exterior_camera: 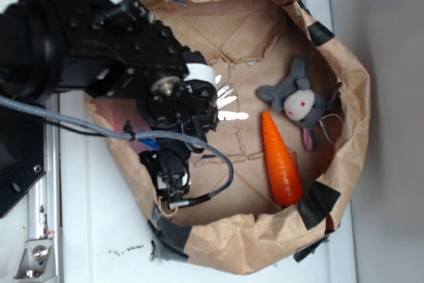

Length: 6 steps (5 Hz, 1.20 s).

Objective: Grab the silver keys.

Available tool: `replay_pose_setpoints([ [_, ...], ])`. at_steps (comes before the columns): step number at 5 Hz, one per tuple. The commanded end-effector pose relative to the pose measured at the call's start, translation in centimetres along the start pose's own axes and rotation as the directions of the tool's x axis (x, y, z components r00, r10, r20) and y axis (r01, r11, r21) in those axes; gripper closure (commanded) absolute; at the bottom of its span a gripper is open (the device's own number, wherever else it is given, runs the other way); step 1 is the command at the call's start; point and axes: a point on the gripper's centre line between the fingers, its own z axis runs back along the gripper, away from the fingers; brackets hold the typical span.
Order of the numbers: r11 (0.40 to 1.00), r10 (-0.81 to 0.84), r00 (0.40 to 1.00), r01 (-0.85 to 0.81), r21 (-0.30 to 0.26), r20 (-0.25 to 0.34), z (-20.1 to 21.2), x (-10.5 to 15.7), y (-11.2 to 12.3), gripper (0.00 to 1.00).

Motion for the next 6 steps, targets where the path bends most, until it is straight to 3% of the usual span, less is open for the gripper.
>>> replay_pose_setpoints([
  [1, 0.994, -0.090, 0.991, 0.083, 0.072, 0.099, 0.73, 2.31, 4.44, 0.00],
  [2, 0.995, -0.084, 0.989, 0.077, 0.060, 0.122, 1.26, 2.44, 4.74, 0.00],
  [3, 0.997, -0.062, 0.991, 0.055, 0.059, 0.121, 1.08, 2.70, 4.69, 0.81],
  [4, 0.997, -0.061, 0.991, 0.054, 0.056, 0.119, 1.11, 2.91, 4.44, 1.00],
  [6, 0.998, -0.054, 0.992, 0.049, 0.051, 0.114, 1.31, 2.78, 4.46, 1.00],
])
